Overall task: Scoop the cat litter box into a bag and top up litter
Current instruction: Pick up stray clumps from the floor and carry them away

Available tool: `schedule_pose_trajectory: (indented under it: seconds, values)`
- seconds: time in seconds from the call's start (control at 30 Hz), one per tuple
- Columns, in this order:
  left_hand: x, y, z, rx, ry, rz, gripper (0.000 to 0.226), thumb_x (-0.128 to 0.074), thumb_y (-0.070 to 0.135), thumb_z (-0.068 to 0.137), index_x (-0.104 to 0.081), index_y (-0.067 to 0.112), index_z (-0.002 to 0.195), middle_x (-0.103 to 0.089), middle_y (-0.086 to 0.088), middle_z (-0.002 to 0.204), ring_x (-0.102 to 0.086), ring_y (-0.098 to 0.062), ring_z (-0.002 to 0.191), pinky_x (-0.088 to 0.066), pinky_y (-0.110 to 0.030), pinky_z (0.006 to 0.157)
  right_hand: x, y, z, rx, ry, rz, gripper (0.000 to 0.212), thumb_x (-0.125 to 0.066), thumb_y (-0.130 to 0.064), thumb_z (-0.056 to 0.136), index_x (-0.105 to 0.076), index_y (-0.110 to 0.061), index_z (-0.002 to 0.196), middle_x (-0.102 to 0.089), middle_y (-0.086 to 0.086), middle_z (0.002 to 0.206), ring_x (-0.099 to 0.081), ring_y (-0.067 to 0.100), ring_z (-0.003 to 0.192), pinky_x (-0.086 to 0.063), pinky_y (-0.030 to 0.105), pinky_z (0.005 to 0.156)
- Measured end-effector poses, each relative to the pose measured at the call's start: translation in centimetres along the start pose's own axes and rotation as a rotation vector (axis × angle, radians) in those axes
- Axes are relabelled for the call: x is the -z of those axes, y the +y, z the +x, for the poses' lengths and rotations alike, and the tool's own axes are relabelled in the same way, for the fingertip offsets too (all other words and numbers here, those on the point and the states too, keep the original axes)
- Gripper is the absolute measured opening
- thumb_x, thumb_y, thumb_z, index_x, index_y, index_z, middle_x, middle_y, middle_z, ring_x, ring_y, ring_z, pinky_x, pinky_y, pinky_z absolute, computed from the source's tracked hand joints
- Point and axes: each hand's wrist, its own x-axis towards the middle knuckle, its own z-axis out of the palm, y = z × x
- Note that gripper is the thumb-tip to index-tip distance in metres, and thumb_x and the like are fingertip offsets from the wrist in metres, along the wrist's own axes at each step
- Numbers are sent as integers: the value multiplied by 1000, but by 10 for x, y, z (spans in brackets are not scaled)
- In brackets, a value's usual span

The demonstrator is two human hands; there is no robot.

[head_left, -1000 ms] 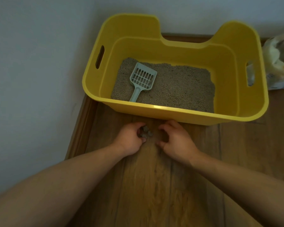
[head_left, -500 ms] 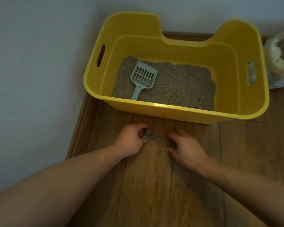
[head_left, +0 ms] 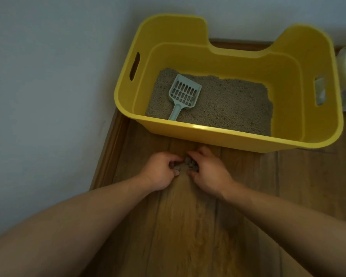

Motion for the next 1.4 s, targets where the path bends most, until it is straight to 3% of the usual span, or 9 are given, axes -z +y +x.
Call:
schedule_pose_trajectory:
  seconds: [0.17,0.4,0.63,0.83,1.07,1.4]
  values:
    - [0,1,0,-18,-13,-3,38,-73,17,85,-69,25,121,-63,4,107,-58,-13,93,-40,-19,81,-2,-1,7,32,16,-17,33,-64,-26,89,-66,-21,122,-56,6,112,-59,27,101,-48,35,86]
    - [6,4,-1,46,48,-48,35,-75,16,83,-71,27,115,-61,3,96,-58,-16,90,-42,-21,79,4,2,5,31,72,80,33,-68,-25,89,-69,-21,122,-61,8,111,-60,26,102,-45,30,88]
    - [23,27,-32,45,25,-77,28,-74,15,84,-73,28,109,-64,6,101,-59,-10,94,-45,-23,86,37,-3,-44,8,121,178,38,-70,-27,89,-66,-24,126,-61,1,117,-59,18,105,-47,30,95]
    - [61,88,-61,-46,75,-61,24,-76,16,83,-75,26,105,-60,15,91,-59,-8,91,-42,-21,82,95,-21,-99,35,157,155,39,-71,-27,88,-67,-23,126,-59,-3,104,-58,14,94,-48,25,87]
    - [101,168,-107,-60,78,-103,23,-74,19,86,-73,28,107,-67,9,104,-60,-6,95,-50,-26,88,173,-46,-144,-34,206,192,38,-71,-27,88,-67,-22,126,-54,-12,99,-55,9,91,-50,28,86]
    - [186,277,-190,-76,108,-180,21,-74,19,86,-73,28,105,-65,13,93,-60,-6,85,-46,-16,71,311,-103,-228,-78,315,227,34,-71,-29,89,-69,-23,123,-59,-7,99,-59,9,89,-55,29,82]
